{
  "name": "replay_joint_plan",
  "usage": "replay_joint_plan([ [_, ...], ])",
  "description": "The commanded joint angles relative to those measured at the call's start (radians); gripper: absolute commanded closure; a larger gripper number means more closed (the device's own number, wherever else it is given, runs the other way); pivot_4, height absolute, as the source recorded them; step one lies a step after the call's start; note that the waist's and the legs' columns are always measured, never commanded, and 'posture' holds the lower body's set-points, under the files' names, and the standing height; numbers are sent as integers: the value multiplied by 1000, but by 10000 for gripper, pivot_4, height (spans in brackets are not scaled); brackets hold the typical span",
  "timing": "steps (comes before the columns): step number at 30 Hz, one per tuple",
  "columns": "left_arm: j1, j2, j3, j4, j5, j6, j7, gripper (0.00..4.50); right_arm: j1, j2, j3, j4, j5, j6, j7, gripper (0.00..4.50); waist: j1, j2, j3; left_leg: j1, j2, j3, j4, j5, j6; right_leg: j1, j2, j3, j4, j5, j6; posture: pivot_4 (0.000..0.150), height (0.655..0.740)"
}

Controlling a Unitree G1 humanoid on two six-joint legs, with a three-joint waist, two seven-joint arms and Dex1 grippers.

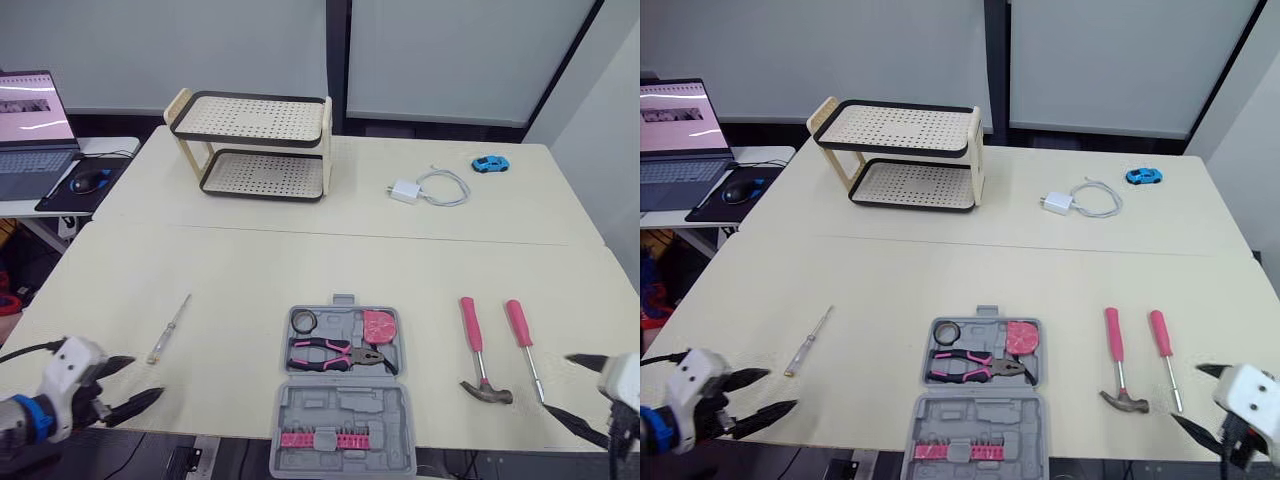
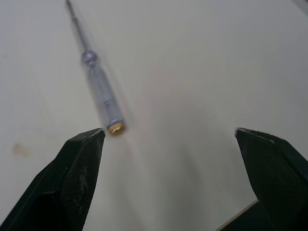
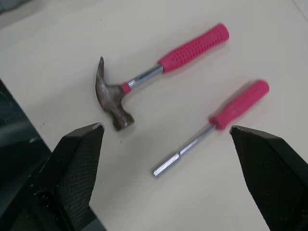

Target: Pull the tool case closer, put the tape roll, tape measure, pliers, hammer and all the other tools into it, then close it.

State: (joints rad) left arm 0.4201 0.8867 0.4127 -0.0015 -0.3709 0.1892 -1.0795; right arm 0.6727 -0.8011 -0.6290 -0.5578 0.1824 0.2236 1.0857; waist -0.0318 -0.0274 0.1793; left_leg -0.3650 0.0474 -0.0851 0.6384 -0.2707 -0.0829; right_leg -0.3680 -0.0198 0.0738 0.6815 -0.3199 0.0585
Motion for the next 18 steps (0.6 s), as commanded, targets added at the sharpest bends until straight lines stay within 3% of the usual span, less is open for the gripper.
replay_joint_plan([
  [1, -14, 1, -87, -137, -3, 17, -34, 0, -60, -41, 78, -63, 31, 57, -6, 6590, 0, 0, 0, 0, 0, 0, 0, 0, 0, 0, 0, 0, 0, 0, -1, 1500, 7350],
  [2, -27, 3, -123, -153, 6, -1, -55, 0, -85, -50, 121, -67, 27, 67, -7, 9588, 0, 0, 0, 0, 0, 0, 0, 0, 0, 0, 0, 0, 0, 0, -1, 1500, 7350],
  [6, -132, -5, -247, -138, 52, -51, -88, 11952, -204, -61, 308, -35, -30, 65, -40, 21565, 0, 0, 1, 0, 0, 0, 0, 0, 0, 0, 0, 0, -1, 0, -1, 1500, 7350],
  [16, -346, -60, -487, 10, 176, -190, -152, 43738, -418, -35, 668, 99, -164, 37, -97, 40794, 0, 3, 4, -2, -1, 0, 0, 0, 0, -2, 1, 0, -2, 1, 0, 1500, 7350],
  [18, -364, -73, -512, 25, 183, -195, -156, 45000, -443, -28, 712, 117, -179, 36, -105, 44523, 0, 3, 4, -2, -1, 0, 0, 0, 0, -2, 1, 0, -1, 1, 0, 1500, 7350],
])
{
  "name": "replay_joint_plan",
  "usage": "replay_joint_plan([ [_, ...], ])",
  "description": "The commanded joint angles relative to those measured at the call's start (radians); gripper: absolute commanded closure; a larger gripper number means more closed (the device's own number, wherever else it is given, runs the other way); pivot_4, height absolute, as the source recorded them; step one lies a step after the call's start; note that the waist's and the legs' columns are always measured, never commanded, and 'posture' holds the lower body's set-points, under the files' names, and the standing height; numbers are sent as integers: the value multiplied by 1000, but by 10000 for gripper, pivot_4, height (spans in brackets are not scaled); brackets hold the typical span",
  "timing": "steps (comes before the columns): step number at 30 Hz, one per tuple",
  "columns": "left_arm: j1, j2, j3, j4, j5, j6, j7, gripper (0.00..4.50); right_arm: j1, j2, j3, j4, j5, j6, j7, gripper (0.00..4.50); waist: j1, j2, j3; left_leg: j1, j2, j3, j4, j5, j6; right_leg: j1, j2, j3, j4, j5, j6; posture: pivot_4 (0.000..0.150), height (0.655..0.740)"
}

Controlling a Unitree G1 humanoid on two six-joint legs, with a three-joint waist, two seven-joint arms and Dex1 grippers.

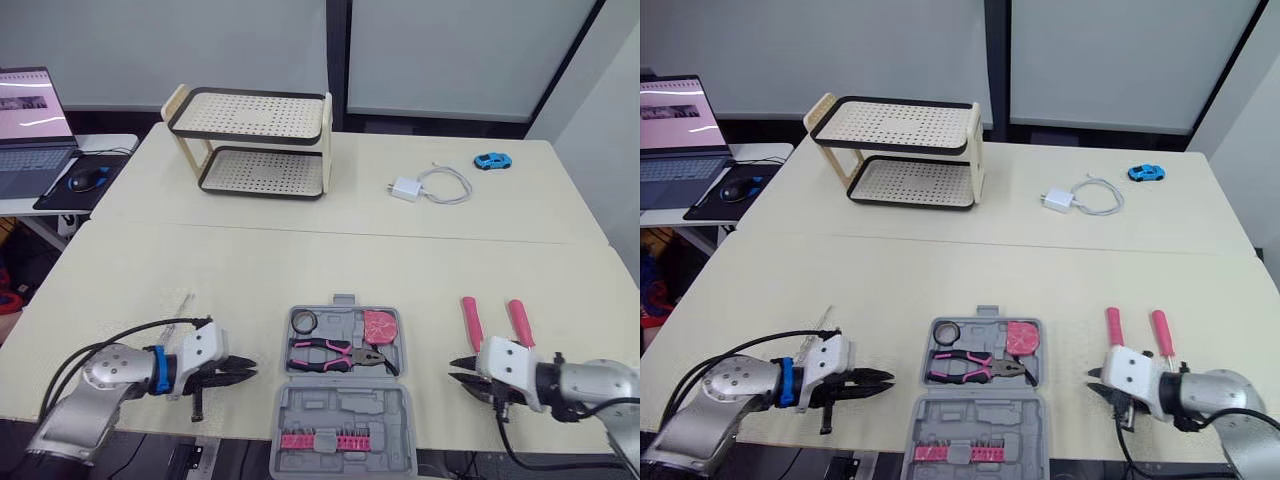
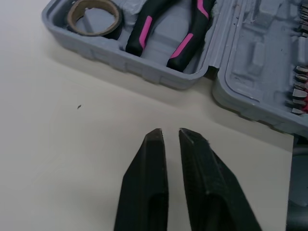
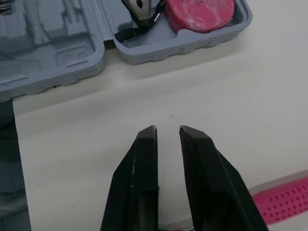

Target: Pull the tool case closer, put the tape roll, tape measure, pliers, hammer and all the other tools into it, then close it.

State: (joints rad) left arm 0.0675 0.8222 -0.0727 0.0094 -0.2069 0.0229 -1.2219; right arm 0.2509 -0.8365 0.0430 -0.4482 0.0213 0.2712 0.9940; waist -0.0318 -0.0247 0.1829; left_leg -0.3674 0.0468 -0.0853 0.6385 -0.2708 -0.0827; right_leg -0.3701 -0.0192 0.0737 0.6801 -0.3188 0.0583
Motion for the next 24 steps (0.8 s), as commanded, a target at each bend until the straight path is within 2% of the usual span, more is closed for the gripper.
replay_joint_plan([
  [1, -18, -14, -36, 20, 22, -32, -15, 45000, -31, 10, 57, 17, -25, -13, -16, 44523, 0, 0, 0, 0, 0, 0, 0, 0, 0, 0, 0, 0, 0, 0, 0, 1500, 7350],
  [12, -80, -86, -136, 209, 103, -206, -25, 45000, -151, 53, 225, 105, -73, -2, -10, 44523, 3, 3, -1, 1, 0, 0, 2, 0, 0, 1, 0, 0, 0, 0, 1, 1500, 7350],
  [24, -90, -132, -172, 184, 110, -185, -6, 45000, -199, 99, 307, 132, -84, 1, -16, 44523, 3, 8, -3, 1, -1, -1, 3, 0, 0, 2, 0, 0, 0, 1, 2, 1500, 7350],
])
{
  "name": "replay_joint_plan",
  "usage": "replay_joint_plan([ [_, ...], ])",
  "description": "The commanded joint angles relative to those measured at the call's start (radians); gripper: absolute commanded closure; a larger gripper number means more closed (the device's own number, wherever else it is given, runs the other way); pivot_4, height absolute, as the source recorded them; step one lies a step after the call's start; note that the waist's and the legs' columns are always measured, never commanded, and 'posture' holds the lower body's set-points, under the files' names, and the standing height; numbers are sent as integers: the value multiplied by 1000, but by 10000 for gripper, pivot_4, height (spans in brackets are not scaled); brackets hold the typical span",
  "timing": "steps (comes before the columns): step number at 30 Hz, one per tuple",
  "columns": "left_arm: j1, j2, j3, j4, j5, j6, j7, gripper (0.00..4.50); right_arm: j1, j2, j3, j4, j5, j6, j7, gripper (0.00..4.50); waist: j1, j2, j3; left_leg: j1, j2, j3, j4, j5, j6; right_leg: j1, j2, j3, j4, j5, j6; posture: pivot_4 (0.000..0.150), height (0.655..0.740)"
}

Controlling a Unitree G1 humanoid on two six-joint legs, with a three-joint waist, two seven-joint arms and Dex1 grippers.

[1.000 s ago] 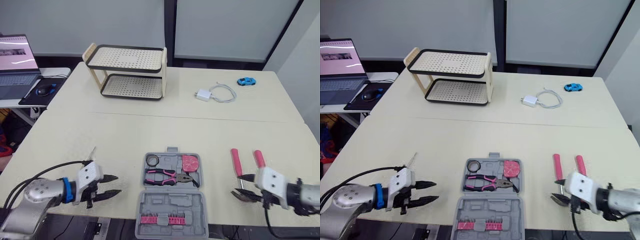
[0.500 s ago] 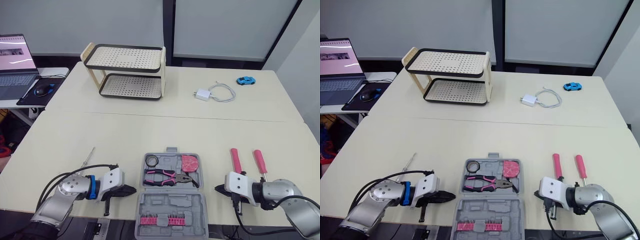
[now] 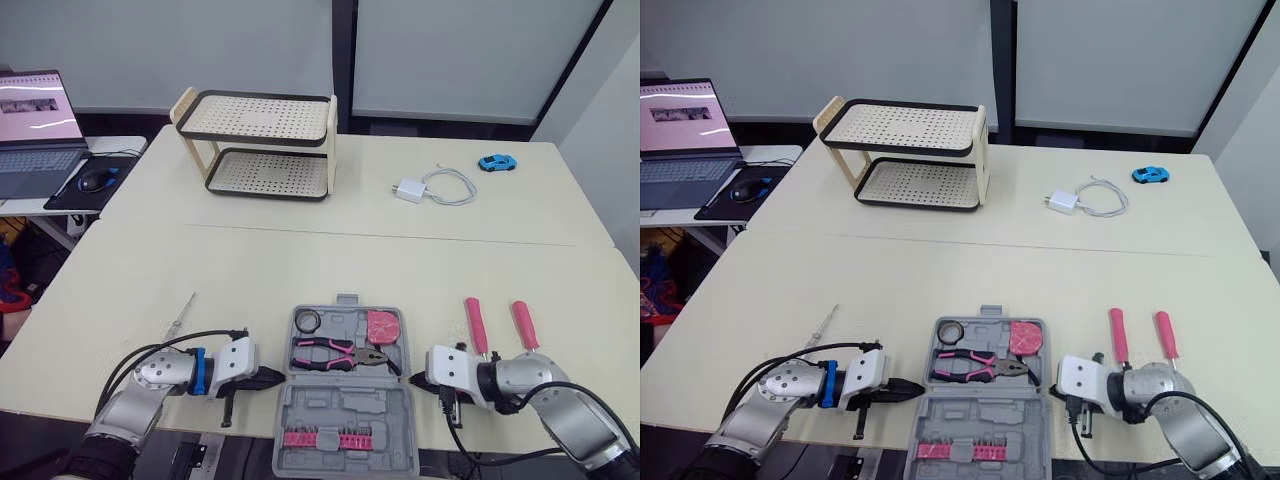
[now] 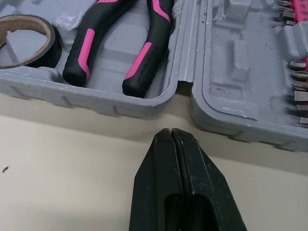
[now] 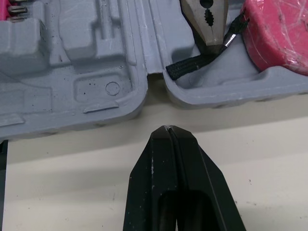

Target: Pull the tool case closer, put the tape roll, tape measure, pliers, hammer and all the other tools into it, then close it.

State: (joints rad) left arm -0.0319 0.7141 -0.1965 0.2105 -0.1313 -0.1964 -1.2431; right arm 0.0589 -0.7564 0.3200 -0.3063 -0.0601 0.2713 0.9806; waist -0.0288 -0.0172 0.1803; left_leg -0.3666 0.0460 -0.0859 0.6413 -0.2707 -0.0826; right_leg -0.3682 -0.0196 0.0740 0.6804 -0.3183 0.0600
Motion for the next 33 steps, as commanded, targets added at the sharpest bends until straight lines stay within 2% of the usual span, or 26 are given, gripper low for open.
replay_joint_plan([
  [1, 8, -28, -52, -25, 36, 41, 20, 45000, -11, 23, 33, -13, -2, 3, -4, 44523, 0, 0, 0, 0, 0, 0, 0, 0, 0, 0, 0, 0, 0, 0, 0, 1500, 7350],
  [33, -143, -99, -52, -18, 111, 100, 101, 45000, -123, 114, 45, 12, 3, 70, -43, 44523, -2, 0, 0, 0, 0, -1, 0, 0, 0, 0, 0, 0, 0, -1, 3, 1500, 7350],
])
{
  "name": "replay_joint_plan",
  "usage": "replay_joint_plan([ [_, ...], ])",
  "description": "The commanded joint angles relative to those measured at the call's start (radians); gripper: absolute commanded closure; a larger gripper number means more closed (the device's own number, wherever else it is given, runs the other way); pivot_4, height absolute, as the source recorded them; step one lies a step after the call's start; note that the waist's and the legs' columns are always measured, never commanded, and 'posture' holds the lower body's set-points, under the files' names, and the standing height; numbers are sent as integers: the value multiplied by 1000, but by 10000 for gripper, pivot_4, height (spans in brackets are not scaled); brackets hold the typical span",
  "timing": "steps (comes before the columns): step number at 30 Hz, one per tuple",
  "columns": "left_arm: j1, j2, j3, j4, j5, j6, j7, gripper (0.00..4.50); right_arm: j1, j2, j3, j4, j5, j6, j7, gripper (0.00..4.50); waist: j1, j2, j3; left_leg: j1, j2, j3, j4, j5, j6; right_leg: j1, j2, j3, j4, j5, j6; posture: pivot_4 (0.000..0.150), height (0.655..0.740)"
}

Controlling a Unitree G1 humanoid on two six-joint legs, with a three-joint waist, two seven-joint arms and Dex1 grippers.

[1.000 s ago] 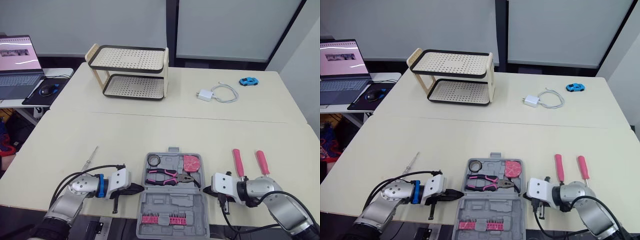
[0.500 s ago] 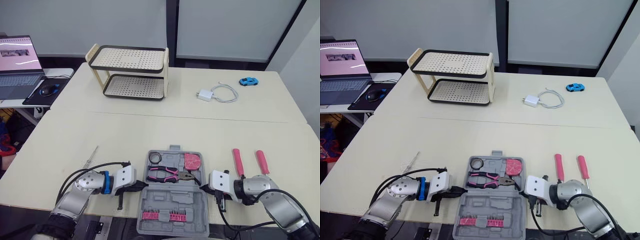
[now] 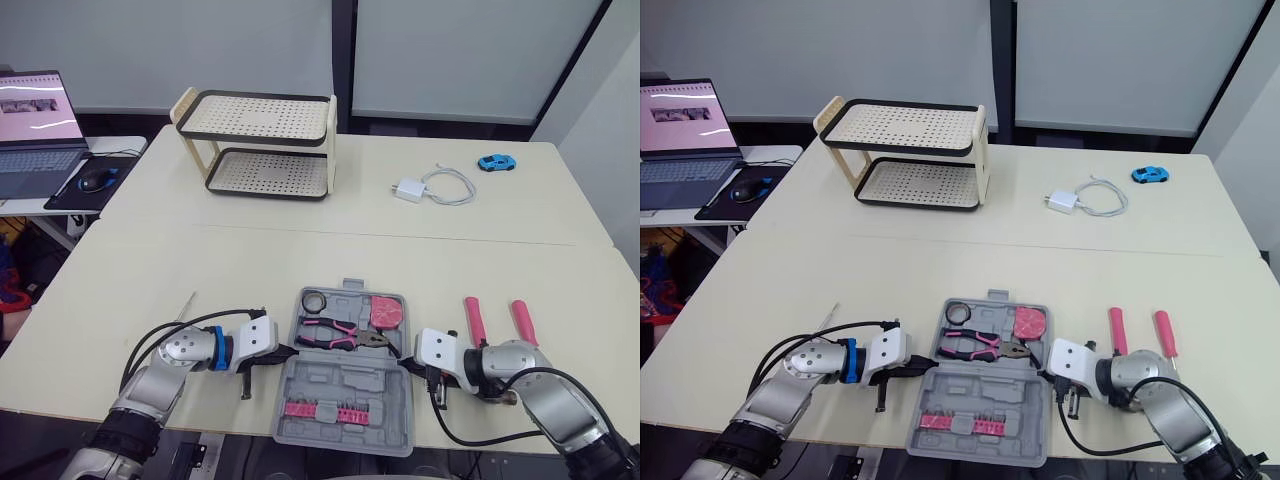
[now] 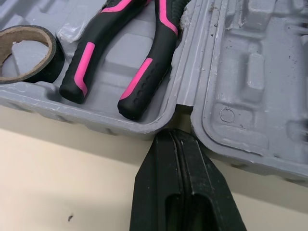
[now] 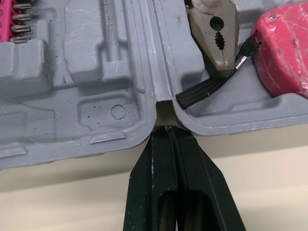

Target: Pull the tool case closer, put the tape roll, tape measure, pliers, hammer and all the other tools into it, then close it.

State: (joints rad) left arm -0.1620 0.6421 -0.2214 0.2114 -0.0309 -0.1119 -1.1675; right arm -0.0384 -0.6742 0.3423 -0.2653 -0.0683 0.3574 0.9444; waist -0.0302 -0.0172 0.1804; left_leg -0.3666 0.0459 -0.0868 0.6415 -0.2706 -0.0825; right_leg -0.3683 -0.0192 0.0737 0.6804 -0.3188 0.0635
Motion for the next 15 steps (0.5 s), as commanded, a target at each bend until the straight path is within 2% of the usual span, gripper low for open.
replay_joint_plan([
  [1, -15, -28, -27, -23, 11, 21, 26, 45000, -29, 34, 23, -27, 10, -15, -6, 44523, -1, 0, 0, 0, 0, 0, 0, 0, 0, 0, 0, 0, 0, 0, 0, 1500, 7350],
  [15, -26, -30, -28, -60, 22, 62, 49, 45000, -53, 57, 31, -6, -9, -11, -2, 44523, -2, 0, 0, 0, 0, 0, 0, 0, 0, 0, 0, 0, 0, 1, -2, 1500, 7350],
])
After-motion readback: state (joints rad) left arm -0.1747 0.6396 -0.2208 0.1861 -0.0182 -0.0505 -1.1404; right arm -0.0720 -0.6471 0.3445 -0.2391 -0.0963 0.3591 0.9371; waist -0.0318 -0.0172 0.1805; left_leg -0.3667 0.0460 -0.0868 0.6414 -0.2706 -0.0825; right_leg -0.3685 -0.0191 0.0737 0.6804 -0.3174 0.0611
